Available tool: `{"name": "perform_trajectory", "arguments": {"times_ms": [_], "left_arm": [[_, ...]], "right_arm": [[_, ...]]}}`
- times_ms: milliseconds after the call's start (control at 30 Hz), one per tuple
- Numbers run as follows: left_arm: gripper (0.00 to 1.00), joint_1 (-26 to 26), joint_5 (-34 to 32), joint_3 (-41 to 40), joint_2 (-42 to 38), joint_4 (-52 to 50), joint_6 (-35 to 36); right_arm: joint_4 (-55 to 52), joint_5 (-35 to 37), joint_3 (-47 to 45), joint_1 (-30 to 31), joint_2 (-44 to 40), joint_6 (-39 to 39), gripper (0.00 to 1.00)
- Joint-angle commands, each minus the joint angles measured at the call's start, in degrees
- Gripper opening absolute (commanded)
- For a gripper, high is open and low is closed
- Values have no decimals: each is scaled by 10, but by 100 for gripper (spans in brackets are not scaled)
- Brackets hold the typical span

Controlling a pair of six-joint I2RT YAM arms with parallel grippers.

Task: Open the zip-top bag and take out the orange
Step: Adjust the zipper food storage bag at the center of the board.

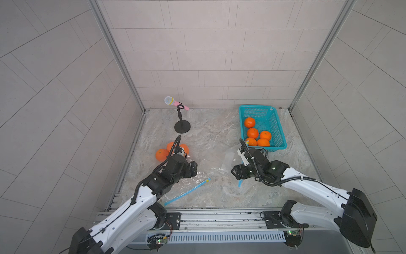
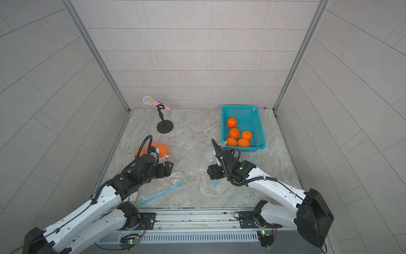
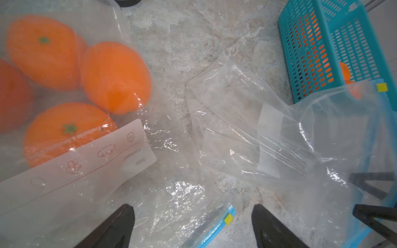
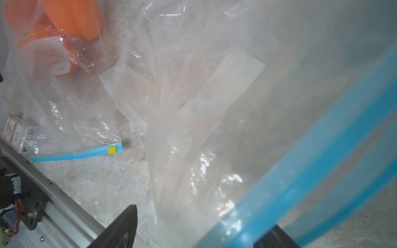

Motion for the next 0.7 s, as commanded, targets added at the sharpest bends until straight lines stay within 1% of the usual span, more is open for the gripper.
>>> {"name": "perform_trajectory", "arguments": {"times_ms": [0, 67, 133, 200, 300, 433, 467, 567, 667], "left_arm": [[91, 3, -28, -15, 17, -10, -14], [91, 3, -56, -26, 22, -1, -17], [87, 3, -78, -39, 29, 14, -16], [87, 4, -91, -49, 48, 27, -15], [84, 4, -74, -57, 74, 51, -20], [84, 4, -52, -74, 102, 96, -19], [84, 4, -48, -77, 111, 105, -18], [85, 4, -43, -84, 135, 132, -17], [85, 4, -8, -67, 154, 151, -3]], "right_arm": [[68, 28, -12, -16, 46, 17, 82], [101, 21, -3, -26, 86, 11, 82], [138, 0, 6, -37, 117, 7, 82], [172, 1, 19, -45, 152, 2, 82], [229, -73, 46, -78, 212, 3, 81], [307, -96, 100, -96, 302, 7, 81], [305, -122, 126, -103, 334, 5, 81], [259, -127, 222, -111, 405, -10, 80], [228, -155, 302, -125, 448, -18, 79]]}}
